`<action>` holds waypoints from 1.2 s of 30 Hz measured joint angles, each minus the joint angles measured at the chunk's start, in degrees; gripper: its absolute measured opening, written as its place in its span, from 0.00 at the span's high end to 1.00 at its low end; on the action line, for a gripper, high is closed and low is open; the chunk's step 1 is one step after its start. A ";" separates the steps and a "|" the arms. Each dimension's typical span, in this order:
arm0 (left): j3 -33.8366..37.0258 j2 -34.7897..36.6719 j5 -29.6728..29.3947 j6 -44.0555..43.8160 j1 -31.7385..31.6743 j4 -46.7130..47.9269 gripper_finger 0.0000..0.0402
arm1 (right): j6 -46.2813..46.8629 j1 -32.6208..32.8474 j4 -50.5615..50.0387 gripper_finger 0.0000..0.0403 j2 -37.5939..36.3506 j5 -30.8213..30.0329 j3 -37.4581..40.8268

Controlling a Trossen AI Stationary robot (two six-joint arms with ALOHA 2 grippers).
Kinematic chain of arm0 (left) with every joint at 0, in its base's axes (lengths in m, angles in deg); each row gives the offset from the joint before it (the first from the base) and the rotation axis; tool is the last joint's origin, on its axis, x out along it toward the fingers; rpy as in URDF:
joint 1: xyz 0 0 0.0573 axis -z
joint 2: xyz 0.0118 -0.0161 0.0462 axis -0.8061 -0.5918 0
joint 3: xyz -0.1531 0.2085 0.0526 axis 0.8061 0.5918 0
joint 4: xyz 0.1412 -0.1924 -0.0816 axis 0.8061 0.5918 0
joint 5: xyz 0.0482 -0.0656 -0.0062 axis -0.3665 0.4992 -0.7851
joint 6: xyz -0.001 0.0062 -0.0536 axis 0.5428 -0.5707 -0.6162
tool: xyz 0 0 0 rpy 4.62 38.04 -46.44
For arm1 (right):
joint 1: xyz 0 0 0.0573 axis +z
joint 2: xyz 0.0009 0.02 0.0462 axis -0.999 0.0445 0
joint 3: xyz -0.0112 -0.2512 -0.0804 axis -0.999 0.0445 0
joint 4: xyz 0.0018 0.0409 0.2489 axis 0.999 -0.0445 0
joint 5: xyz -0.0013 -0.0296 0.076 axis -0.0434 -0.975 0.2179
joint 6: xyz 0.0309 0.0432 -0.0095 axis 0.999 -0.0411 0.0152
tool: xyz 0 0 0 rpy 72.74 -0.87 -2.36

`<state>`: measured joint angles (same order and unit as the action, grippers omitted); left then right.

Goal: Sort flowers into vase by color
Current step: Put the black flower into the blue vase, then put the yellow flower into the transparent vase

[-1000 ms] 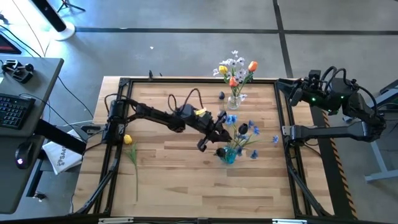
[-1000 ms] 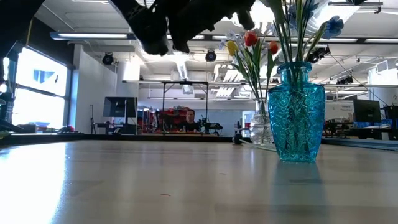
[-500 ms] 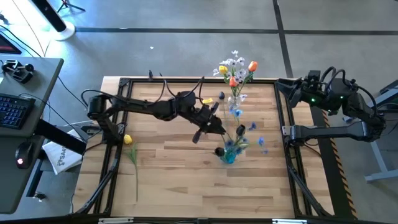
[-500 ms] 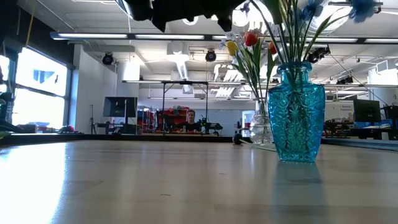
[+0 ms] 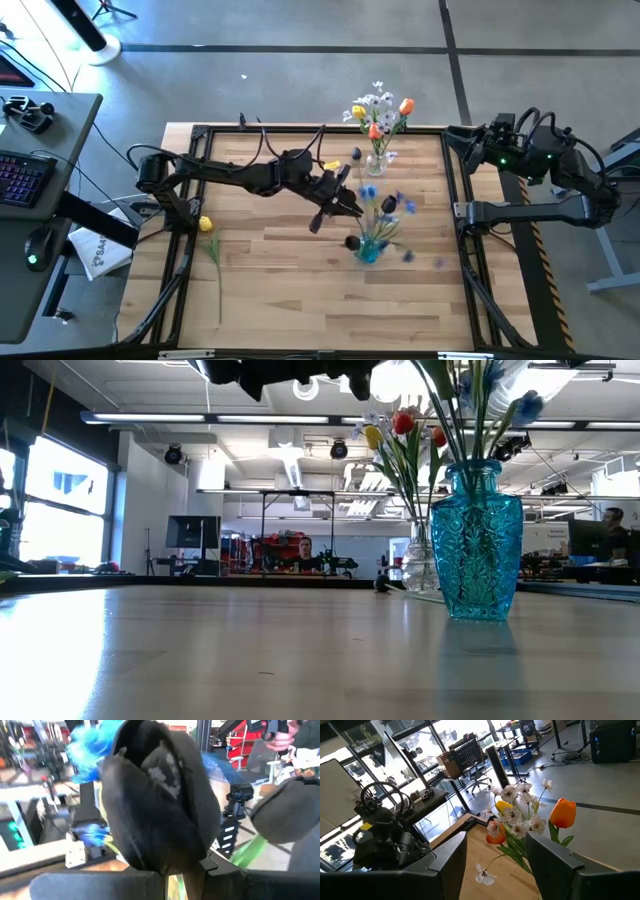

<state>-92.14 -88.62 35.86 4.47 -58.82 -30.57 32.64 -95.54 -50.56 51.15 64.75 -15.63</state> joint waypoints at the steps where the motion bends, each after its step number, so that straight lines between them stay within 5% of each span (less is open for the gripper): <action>1: 0.00 0.00 0.00 -0.85 0.02 0.45 0.93 | 0.00 -0.01 0.00 0.51 0.00 0.00 0.00; 12: -2.91 -0.02 4.87 -2.40 -0.20 6.07 0.67 | 0.01 -0.01 0.00 0.51 0.00 0.13 0.00; 18: -8.18 -0.02 4.72 6.65 -0.21 25.03 0.57 | 0.02 0.00 0.00 0.51 0.00 0.13 0.00; 26: -12.15 -0.07 -2.69 14.97 -0.27 46.14 0.56 | 0.00 -0.01 -0.05 0.51 0.00 0.13 0.00; 31: -13.25 -0.07 -4.44 9.14 -0.27 60.53 0.56 | 0.02 -0.01 -1.89 0.51 0.00 0.13 0.00; 36: -12.97 -0.07 -9.74 -7.76 -0.29 77.47 0.57 | 0.04 -0.01 -3.58 0.51 0.00 0.13 0.00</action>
<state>-105.11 -88.69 26.12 -3.29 -59.10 46.90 32.69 -95.55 -54.14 51.15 64.88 -15.63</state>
